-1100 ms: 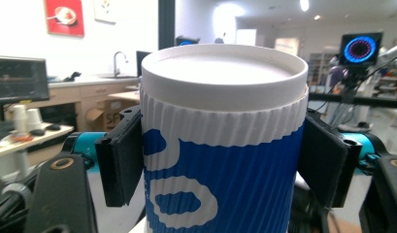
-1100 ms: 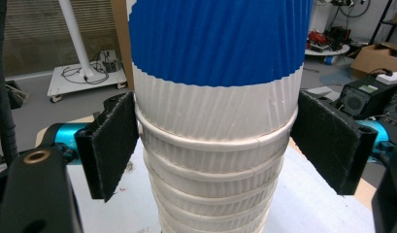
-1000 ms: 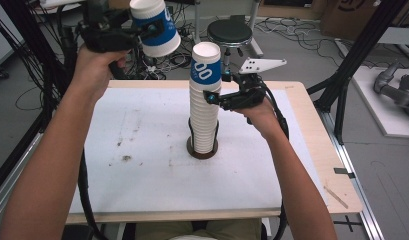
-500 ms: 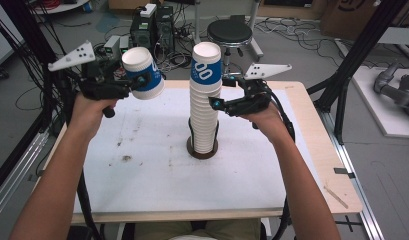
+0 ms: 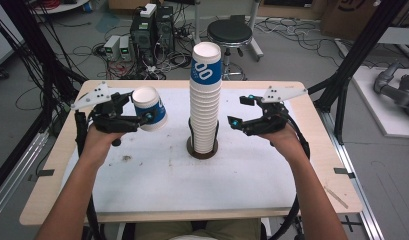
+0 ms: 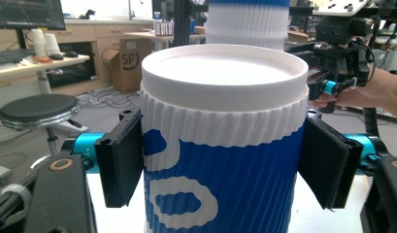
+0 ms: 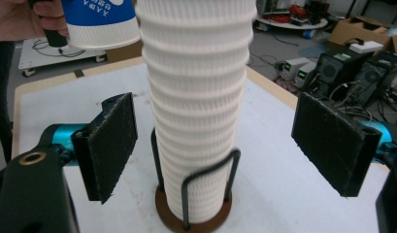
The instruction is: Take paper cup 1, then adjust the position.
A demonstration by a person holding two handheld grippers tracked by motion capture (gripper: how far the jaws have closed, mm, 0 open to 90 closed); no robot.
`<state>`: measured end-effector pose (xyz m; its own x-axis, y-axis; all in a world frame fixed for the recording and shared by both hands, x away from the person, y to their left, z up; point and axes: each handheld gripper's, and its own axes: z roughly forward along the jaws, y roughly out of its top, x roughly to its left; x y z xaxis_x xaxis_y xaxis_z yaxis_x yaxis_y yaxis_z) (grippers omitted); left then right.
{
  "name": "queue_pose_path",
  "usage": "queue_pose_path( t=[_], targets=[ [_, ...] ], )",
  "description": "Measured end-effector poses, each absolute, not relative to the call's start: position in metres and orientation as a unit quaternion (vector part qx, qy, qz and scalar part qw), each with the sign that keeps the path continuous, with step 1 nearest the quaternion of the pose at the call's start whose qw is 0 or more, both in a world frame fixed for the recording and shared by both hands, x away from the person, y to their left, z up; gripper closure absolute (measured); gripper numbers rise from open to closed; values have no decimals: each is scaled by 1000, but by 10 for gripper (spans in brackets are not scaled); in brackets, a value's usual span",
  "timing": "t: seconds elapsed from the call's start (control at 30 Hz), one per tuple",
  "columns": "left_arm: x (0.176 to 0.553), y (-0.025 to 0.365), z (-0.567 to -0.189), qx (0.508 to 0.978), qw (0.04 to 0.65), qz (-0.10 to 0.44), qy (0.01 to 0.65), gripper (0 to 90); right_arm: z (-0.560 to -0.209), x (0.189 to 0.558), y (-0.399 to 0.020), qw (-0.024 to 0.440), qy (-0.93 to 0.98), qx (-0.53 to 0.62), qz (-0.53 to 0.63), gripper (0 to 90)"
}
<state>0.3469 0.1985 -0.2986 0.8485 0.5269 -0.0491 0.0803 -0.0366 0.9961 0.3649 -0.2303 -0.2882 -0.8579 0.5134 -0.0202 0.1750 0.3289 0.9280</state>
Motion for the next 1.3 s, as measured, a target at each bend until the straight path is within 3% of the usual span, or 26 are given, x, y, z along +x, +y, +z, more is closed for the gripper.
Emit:
queue_pose_path(
  t=[0.4, 0.73, 1.3],
  targets=[
    [338, 197, -336, 699, 657, 160, 233, 256, -338, 347, -266, 172, 788, 272, 524, 170],
    [337, 189, -344, 721, 639, 149, 225, 256, -369, 337, -266, 175, 797, 292, 499, 169],
    [324, 161, -344, 738, 636, 117, 193, 256, -363, 329, -265, 144, 785, 266, 540, 168]
  ],
)
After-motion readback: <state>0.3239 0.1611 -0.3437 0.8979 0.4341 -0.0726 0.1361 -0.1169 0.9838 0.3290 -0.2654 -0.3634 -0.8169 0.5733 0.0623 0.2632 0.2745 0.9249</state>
